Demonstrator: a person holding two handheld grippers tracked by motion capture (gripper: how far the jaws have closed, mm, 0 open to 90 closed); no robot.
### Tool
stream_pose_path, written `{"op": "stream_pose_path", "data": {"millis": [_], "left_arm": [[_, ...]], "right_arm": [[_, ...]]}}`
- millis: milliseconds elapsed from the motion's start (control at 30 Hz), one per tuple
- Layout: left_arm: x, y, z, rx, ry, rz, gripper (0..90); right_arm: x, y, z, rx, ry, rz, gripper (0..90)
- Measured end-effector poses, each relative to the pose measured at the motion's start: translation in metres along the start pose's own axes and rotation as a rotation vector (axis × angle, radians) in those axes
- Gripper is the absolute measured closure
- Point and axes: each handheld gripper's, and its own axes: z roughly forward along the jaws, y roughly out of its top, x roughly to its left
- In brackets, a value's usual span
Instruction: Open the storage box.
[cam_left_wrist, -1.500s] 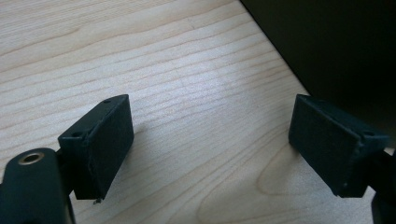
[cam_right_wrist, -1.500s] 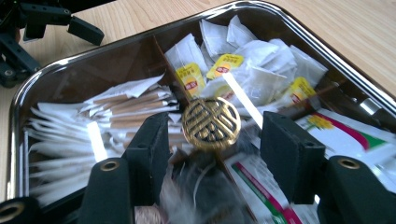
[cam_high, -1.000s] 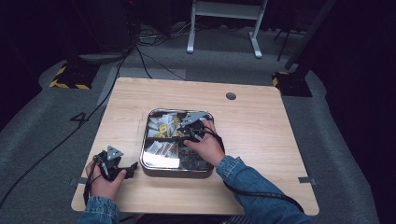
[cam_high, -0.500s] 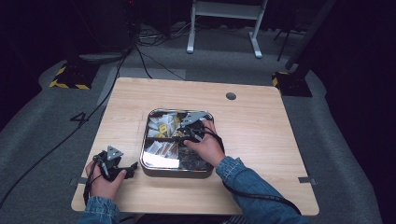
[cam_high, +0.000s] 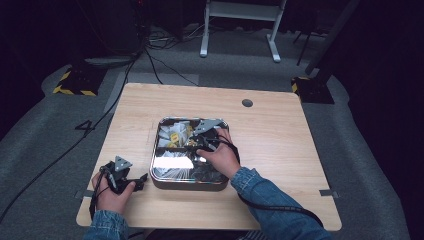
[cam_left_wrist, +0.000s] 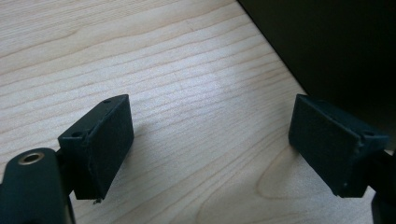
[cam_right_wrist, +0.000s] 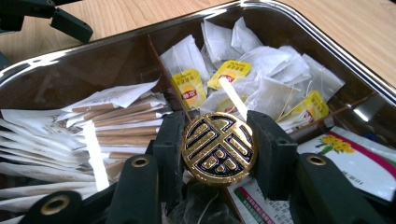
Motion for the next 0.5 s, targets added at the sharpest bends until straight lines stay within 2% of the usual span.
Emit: {"op": "stream_pose_path", "data": {"millis": [200,500], "left_arm": [[0.000,0.000,0.000,0.002,-0.002,0.001,14.5],[0.000,0.000,0.000,0.003,-0.001,0.001,14.5]], "right_arm": [[-0.001,0.011,-0.010,-0.024,0.014,0.006,59.3],[-0.006,0.029,-0.042,-0.073,0.008,-0.015,59.3]]}}
